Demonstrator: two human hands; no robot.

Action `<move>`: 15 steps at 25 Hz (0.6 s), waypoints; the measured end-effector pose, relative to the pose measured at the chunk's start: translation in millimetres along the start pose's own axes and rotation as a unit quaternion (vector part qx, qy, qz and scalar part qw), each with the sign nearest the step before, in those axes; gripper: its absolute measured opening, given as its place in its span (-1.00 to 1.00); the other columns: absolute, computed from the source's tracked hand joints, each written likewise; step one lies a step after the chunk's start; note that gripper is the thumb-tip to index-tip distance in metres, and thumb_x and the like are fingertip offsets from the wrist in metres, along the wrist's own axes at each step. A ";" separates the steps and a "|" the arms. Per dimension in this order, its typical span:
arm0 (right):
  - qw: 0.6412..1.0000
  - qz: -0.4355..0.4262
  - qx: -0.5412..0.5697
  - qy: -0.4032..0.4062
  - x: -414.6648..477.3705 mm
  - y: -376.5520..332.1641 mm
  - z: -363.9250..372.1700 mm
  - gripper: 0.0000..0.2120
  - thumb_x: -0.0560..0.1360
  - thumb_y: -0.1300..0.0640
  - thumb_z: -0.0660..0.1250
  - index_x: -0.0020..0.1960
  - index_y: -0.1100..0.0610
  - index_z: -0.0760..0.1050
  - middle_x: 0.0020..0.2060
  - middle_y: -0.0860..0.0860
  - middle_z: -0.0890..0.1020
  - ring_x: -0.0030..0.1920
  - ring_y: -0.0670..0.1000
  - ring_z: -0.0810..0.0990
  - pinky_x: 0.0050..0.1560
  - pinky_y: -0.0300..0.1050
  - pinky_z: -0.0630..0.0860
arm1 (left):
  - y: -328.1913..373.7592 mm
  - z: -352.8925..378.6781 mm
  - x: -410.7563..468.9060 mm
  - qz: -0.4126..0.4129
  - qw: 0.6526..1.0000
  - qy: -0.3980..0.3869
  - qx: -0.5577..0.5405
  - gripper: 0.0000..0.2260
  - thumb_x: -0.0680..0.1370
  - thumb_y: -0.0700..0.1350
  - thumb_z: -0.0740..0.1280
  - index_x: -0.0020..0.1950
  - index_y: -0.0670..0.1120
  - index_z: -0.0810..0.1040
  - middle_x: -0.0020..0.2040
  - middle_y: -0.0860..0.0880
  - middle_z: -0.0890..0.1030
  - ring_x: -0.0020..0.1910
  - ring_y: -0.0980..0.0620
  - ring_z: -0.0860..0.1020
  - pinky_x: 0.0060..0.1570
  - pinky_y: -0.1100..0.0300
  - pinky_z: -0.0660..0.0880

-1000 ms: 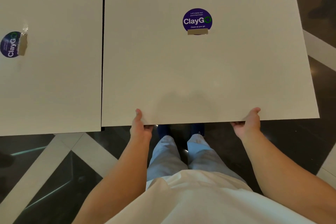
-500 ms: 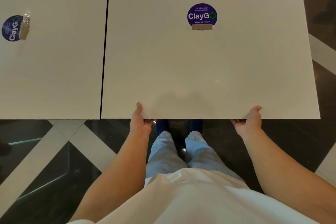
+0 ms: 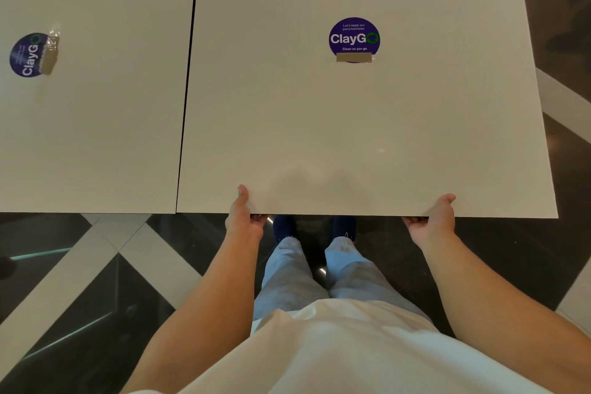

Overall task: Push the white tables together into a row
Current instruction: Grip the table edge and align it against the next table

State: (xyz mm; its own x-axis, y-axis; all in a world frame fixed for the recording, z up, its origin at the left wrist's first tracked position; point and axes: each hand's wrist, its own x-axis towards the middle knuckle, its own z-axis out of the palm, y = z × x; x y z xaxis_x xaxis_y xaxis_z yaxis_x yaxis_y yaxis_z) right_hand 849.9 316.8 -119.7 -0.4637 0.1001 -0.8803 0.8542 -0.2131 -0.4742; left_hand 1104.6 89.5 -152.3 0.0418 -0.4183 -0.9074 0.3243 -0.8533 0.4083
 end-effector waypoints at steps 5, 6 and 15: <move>1.000 0.002 -0.005 0.005 0.0 -1.8 0.8 -0.64 0.59 -0.25 0.18 0.21 -0.02 0.44 0.13 0.09 0.60 0.10 0.17 0.60 0.00 0.12 0.62 | -0.3 -1.4 0.5 -0.007 1.000 0.002 0.001 -0.60 0.46 0.00 0.51 0.23 -0.13 0.55 0.11 -0.14 0.67 0.06 -0.18 0.66 0.09 -0.20 0.59; 1.000 0.003 -0.007 0.004 0.3 -2.1 0.1 -0.65 0.59 -0.24 0.18 0.22 -0.02 0.43 0.14 0.10 0.60 0.11 0.17 0.60 0.02 0.13 0.62 | -0.4 -1.7 0.6 -0.008 1.000 0.001 0.001 -0.60 0.47 0.00 0.50 0.23 -0.13 0.54 0.11 -0.14 0.67 0.07 -0.18 0.65 0.09 -0.20 0.59; 1.000 0.003 -0.005 0.002 -0.1 -1.4 -2.5 -0.60 0.58 -0.25 0.20 0.26 0.00 0.43 0.14 0.12 0.60 0.11 0.18 0.60 -0.03 0.13 0.62 | 0.1 -2.6 -2.4 -0.008 1.000 0.004 0.002 -0.64 0.45 0.00 0.51 0.17 -0.11 0.55 0.07 -0.13 0.69 0.02 -0.16 0.67 0.02 -0.17 0.62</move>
State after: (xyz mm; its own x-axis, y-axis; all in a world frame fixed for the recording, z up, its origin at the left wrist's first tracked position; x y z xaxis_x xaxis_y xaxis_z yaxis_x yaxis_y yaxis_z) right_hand 849.4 319.6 -119.0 -0.4574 0.1026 -0.8833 0.8595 -0.2039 -0.4688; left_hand 1107.0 91.2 -150.4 0.0436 -0.4024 -0.9144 0.3204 -0.8613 0.3943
